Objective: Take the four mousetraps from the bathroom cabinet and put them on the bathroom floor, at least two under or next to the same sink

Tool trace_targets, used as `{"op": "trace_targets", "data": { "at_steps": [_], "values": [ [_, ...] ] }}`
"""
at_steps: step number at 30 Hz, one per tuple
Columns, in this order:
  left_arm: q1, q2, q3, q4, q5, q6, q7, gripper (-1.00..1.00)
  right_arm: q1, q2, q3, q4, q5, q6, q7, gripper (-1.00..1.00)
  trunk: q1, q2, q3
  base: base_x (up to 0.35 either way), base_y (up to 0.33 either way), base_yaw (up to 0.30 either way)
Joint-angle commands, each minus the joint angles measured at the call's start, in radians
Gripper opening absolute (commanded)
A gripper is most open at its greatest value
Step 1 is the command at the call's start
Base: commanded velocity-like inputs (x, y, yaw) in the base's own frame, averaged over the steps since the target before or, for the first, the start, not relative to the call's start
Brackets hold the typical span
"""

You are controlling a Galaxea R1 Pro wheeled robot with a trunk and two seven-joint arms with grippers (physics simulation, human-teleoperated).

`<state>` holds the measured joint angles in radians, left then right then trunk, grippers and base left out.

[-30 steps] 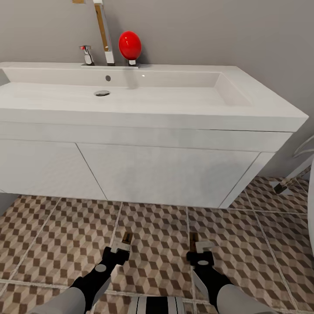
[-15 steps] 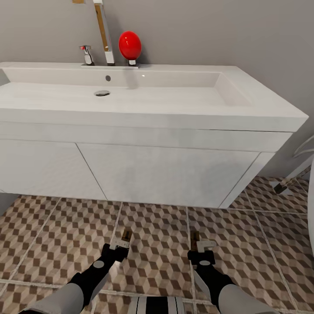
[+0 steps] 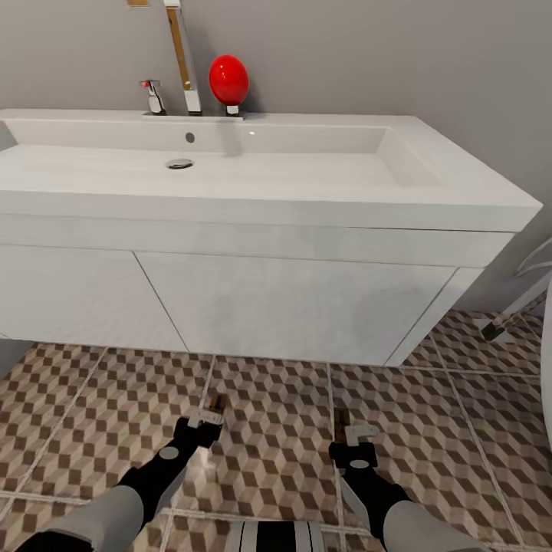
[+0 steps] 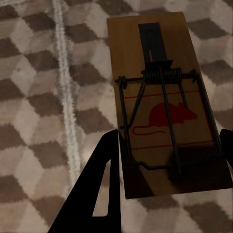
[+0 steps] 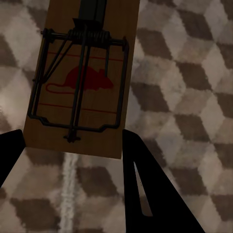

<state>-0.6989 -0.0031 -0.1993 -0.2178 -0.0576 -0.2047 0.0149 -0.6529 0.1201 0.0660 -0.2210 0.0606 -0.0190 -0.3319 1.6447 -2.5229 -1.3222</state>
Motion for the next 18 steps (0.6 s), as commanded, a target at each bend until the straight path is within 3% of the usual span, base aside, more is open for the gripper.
{"op": "trace_targets", "data": {
  "at_steps": [1,14,18],
  "values": [
    [-0.002,0.000,-0.001,0.002,-0.007,-0.004,0.005,-1.00,-0.001,0.000,0.006,0.001,0.001,-0.001,-0.004,-1.00,0.000,0.000,-0.001,0.000,0.000,0.000],
    [-0.008,0.013,0.004,0.063,0.020,-0.052,0.001,-1.00,-0.001,-0.009,0.007,0.001,0.001,0.003,0.005,-1.00,0.000,0.000,-0.001,0.000,0.000,0.000],
    [-0.008,0.016,0.004,0.076,0.042,-0.057,0.001,-1.00,-0.001,-0.043,0.008,0.002,0.002,0.004,0.048,-1.00,0.000,0.000,-0.001,0.000,0.000,0.000]
  ]
}}
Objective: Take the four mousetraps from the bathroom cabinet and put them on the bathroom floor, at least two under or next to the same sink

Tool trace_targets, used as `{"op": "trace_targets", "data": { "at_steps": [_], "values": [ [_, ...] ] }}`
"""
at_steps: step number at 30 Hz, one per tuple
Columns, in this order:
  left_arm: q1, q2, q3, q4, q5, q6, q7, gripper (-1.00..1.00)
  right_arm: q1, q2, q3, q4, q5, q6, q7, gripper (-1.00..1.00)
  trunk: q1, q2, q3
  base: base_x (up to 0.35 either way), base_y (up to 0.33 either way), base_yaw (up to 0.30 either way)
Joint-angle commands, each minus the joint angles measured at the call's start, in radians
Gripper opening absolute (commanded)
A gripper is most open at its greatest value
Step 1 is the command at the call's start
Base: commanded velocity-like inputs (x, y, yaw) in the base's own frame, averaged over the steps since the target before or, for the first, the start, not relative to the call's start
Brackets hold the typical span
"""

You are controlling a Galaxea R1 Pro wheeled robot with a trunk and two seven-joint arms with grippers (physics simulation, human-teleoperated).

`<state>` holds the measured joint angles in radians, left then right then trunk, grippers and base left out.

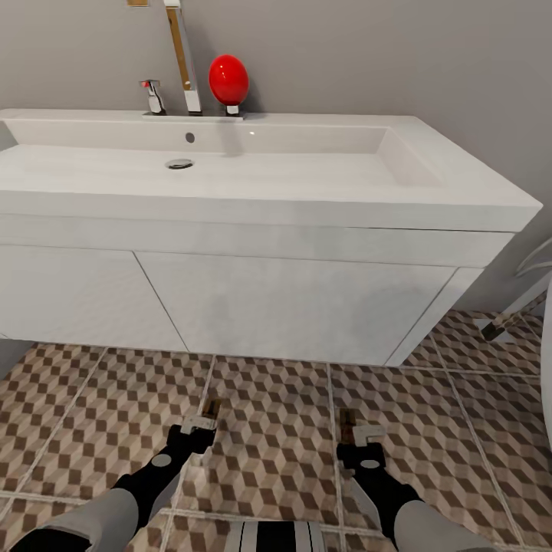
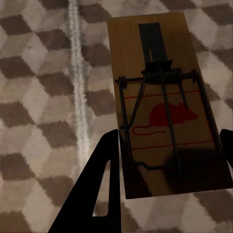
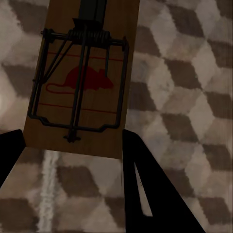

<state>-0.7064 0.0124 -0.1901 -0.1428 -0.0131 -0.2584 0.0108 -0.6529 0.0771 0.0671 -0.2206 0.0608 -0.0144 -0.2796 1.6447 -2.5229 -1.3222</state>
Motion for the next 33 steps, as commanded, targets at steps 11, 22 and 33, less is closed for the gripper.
{"op": "trace_targets", "data": {
  "at_steps": [11,22,33],
  "values": [
    [0.000,0.028,-0.003,0.012,0.017,-0.003,0.005,-1.00,-0.001,-0.028,0.005,-0.001,0.003,0.005,0.075,-1.00,0.000,0.000,-0.001,0.000,0.000,0.000],
    [0.000,0.164,0.011,0.014,0.173,-0.001,-0.075,-1.00,-0.001,-0.037,0.007,-0.008,0.003,0.000,0.099,-1.00,0.000,0.000,-0.001,0.000,0.000,0.000],
    [0.001,0.172,0.009,0.013,0.192,-0.005,-0.089,-1.00,-0.001,-0.046,0.008,-0.011,0.006,-0.003,0.115,-1.00,0.000,0.000,-0.001,0.000,0.000,0.000]
  ]
}}
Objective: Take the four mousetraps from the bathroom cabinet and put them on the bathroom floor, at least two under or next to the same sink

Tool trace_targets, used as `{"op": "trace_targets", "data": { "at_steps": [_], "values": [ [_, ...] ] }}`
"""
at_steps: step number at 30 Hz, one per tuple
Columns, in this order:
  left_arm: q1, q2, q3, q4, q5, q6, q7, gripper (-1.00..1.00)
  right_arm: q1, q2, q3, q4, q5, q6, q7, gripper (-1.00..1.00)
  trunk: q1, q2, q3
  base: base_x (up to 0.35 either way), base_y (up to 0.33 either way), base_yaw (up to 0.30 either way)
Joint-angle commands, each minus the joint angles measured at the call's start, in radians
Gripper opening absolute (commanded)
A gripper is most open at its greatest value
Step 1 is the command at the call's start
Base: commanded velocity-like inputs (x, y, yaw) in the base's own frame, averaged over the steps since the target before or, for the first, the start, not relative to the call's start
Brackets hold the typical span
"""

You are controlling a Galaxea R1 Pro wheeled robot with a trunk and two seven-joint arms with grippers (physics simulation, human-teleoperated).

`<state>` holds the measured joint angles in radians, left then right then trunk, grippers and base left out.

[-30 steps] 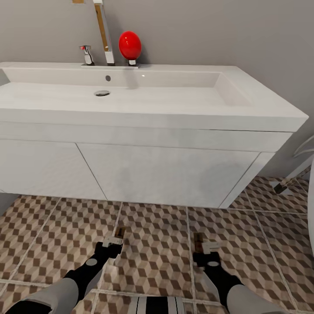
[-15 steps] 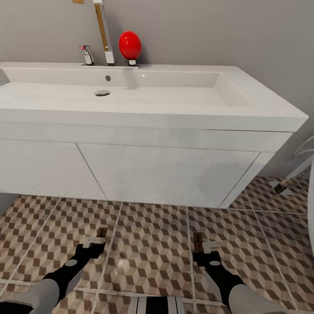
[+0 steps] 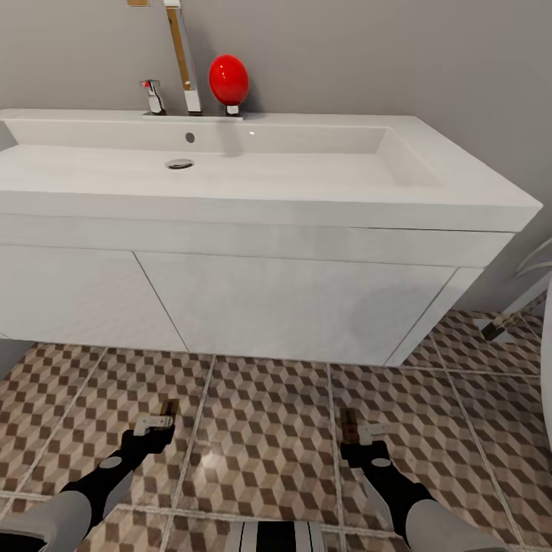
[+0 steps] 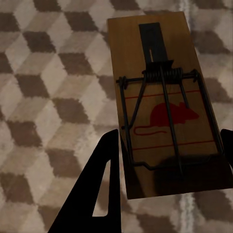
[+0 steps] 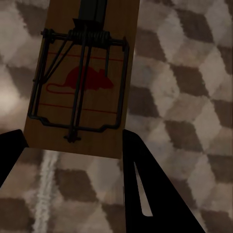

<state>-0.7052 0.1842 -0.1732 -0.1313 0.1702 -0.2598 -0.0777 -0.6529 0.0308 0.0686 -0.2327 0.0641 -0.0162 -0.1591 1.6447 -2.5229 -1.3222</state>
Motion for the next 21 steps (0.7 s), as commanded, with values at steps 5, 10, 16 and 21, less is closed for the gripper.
{"op": "trace_targets", "data": {
  "at_steps": [5,10,16,21],
  "values": [
    [0.000,0.001,-0.009,0.001,0.008,-0.006,0.000,-1.00,-0.001,-0.001,0.005,-0.002,0.001,-0.002,-0.013,-1.00,0.000,0.000,-0.001,0.000,0.000,0.000],
    [0.000,0.001,-0.009,0.001,0.009,-0.007,-0.001,-1.00,-0.001,0.000,0.004,-0.008,0.000,-0.001,-0.016,-1.00,0.000,0.000,-0.001,0.000,0.000,0.000],
    [0.000,0.002,-0.009,0.001,0.009,-0.008,-0.001,-1.00,-0.001,0.000,0.004,-0.010,-0.001,0.001,-0.022,-1.00,0.000,0.000,-0.001,0.000,0.000,0.000],
    [0.000,0.006,-0.011,0.001,0.008,-0.008,-0.001,-1.00,-0.001,-0.001,0.006,-0.011,0.000,0.010,-0.023,-1.00,0.000,0.000,-0.001,0.000,0.000,0.000]
  ]
}}
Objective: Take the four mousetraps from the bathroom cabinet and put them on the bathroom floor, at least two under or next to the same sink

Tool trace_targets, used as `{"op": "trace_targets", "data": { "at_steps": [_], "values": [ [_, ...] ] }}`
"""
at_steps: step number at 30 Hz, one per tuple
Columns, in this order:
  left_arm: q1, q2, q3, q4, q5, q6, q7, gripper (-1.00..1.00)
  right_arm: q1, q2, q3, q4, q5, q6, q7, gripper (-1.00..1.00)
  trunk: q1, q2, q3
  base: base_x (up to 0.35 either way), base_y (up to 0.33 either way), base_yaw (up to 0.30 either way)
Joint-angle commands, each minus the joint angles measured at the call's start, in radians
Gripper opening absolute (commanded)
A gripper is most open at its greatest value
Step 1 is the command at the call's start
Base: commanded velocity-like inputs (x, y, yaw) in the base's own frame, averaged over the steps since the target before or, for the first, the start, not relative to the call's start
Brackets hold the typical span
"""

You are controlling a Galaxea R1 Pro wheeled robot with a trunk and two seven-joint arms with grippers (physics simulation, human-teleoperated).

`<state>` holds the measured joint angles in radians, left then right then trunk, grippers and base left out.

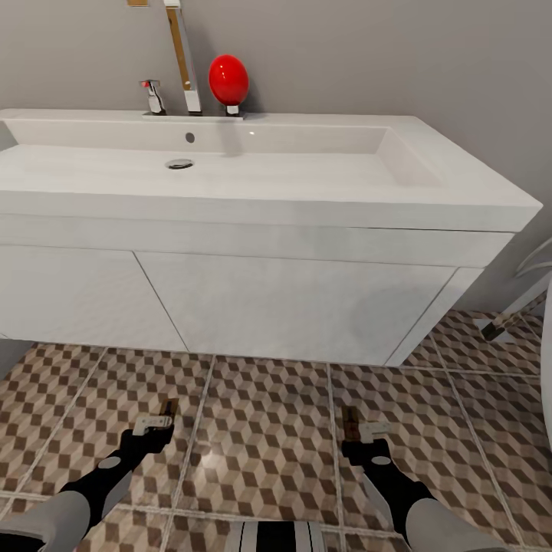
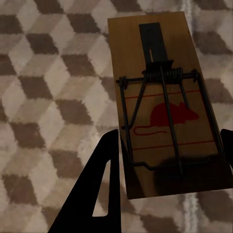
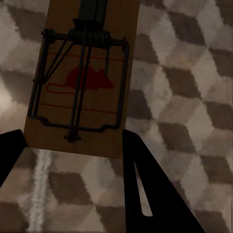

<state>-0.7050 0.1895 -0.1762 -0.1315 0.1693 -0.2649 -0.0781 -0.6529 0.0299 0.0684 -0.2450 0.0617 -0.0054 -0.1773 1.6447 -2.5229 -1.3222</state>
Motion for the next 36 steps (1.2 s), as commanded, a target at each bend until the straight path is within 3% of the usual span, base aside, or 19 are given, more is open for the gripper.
{"op": "trace_targets", "data": {
  "at_steps": [1,13,17,21,27,31,34,36],
  "values": [
    [-0.001,0.001,-0.008,0.001,0.009,-0.003,0.000,-1.00,-0.001,0.000,0.006,0.001,0.003,0.000,-0.005,-1.00,0.000,0.000,-0.001,0.000,0.000,0.000],
    [-0.001,-0.007,-0.009,0.001,0.004,-0.004,0.000,-1.00,-0.001,-0.005,0.005,0.001,0.001,0.022,-0.004,-1.00,0.000,0.000,-0.001,0.000,0.000,0.000],
    [-0.001,-0.011,-0.009,0.001,0.001,-0.004,-0.001,-1.00,-0.001,-0.059,0.002,0.002,-0.007,0.019,0.002,-1.00,0.000,0.000,-0.001,0.000,0.000,0.000],
    [-0.001,-0.013,-0.009,0.001,0.000,-0.003,-0.001,-1.00,-0.001,-0.077,-0.002,0.003,-0.009,0.015,0.005,-1.00,0.000,0.000,-0.001,0.000,0.000,0.000],
    [-0.001,-0.014,-0.009,-0.001,0.001,0.033,0.000,-1.00,-0.001,-0.076,-0.002,0.003,-0.008,0.025,0.004,-1.00,0.000,0.000,-0.001,0.000,0.000,0.000],
    [-0.007,-0.014,-0.009,-0.022,0.001,0.107,0.000,-1.00,-0.001,-0.074,-0.002,0.003,-0.011,0.036,-0.001,-1.00,0.000,0.000,-0.001,0.000,0.000,0.000],
    [-0.043,-0.014,-0.009,-0.031,0.005,0.168,0.000,-1.00,-0.009,-0.062,-0.002,0.001,-0.009,0.088,-0.002,-1.00,0.000,0.000,-0.001,0.000,0.000,0.000],
    [-0.054,-0.013,-0.009,-0.032,0.005,0.180,0.000,-1.00,-0.015,-0.058,-0.002,-0.001,-0.009,0.101,-0.002,-1.00,0.000,0.000,-0.001,0.000,0.000,0.000]
  ]
}}
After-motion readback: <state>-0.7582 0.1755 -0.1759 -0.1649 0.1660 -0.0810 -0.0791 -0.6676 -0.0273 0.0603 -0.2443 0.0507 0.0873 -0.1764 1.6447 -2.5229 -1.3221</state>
